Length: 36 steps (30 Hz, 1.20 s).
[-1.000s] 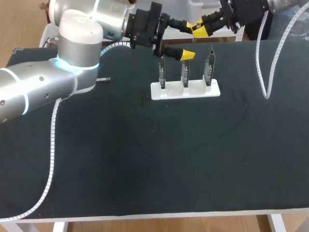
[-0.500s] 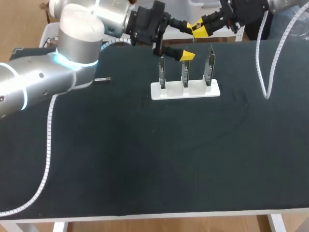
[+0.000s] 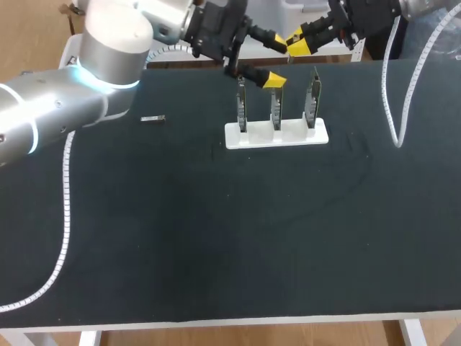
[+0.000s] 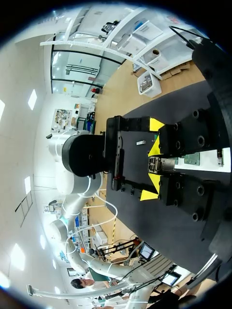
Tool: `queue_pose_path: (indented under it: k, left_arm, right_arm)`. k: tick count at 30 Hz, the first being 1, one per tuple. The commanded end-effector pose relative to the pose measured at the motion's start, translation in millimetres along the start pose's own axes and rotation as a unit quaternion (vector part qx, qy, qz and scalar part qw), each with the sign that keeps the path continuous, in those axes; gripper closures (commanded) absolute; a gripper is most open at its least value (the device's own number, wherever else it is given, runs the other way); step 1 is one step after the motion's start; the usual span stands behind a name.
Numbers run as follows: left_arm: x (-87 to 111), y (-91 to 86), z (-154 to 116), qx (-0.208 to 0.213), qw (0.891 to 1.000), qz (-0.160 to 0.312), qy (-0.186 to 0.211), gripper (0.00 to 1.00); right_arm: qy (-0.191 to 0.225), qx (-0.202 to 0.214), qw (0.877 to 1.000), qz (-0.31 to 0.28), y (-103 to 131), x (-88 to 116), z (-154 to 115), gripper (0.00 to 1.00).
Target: Pick up the optical module with the left hand, and insert it into the network port with the right hand.
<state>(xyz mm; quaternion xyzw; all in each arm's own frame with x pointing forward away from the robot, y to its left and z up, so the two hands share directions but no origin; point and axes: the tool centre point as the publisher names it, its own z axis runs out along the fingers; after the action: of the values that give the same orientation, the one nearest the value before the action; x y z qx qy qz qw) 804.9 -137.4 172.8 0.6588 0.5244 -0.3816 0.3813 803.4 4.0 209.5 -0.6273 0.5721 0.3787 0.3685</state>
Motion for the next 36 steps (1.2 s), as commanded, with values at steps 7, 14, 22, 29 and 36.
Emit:
queue_pose_path:
  k: [7,14,22,29,36]
  left_arm:
    - [3.0,-16.7,-17,-0.020,0.999,-0.016,0.020,0.00]
    - [3.6,-15.8,-26,-0.041,0.997,-0.025,0.058,0.00]
    - [4.6,-10.6,-28,-0.042,0.996,-0.024,0.079,0.00]
    - [6.7,-9.3,-30,-0.039,0.996,-0.024,0.081,0.00]
    - [7.3,-9.0,-30,-0.034,0.997,-0.016,0.064,0.00]
  right_arm:
    - [0.000,0.000,1.000,0.000,-1,0,0,1.00]
    - [0.000,0.000,1.000,0.000,-1,0,0,1.00]
    - [0.000,0.000,1.000,0.000,-1,0,0,1.00]
    - [0.000,0.000,1.000,0.000,-1,0,0,1.00]
    - [0.000,0.000,1.000,0.000,-1,0,0,1.00]
